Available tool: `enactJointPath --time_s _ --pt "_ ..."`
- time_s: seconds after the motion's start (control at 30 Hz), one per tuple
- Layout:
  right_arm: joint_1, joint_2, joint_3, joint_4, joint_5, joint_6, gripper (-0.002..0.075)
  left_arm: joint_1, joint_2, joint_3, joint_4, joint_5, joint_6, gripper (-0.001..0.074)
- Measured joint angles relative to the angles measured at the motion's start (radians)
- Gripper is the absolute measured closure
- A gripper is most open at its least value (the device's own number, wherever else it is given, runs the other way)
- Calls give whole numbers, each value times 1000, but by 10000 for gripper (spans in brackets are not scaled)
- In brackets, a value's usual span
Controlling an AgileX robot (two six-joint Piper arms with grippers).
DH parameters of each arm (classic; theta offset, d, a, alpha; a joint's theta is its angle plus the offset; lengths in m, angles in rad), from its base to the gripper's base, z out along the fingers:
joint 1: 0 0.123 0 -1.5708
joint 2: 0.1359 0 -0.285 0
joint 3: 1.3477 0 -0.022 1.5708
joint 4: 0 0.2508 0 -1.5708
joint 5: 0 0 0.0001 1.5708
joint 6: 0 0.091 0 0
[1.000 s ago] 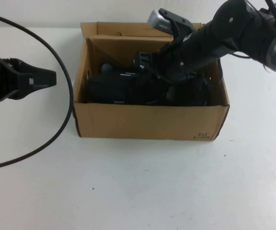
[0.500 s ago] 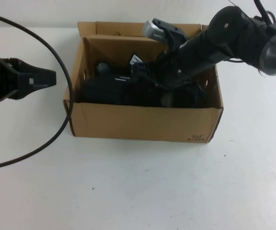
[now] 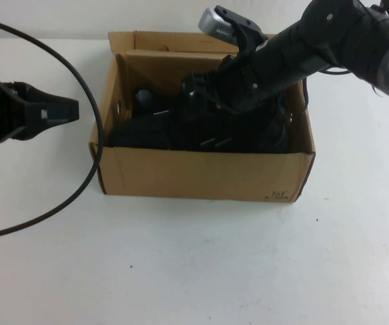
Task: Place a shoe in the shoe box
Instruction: Place the shoe in the shoe box
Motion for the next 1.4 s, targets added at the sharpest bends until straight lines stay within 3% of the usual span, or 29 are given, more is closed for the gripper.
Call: enactJointPath --time_s 0.3,0.57,0.63,0.87,1.0,1.27,1.33,1.4 --pt "0 66 -1 5 -17 161 724 0 0 0 0 0 0 736" --pt "0 81 -1 -17 -37 193 709 0 0 0 0 0 -1 736" --pt "0 78 -1 -41 -31 193 669 0 0 0 0 0 -2 736" --pt "0 21 -1 -123 -14 193 407 0 0 0 0 19 -2 736" --pt "0 -21 -1 -172 -16 190 336 0 -2 0 2 55 -2 736" --pt "0 -164 -1 -412 -19 182 328 0 -113 0 98 48 -7 736" --pt "0 -214 -1 -484 -2 182 363 0 -166 0 134 33 -22 736" --pt "0 -279 -1 -570 16 202 449 0 -231 0 181 19 -44 736"
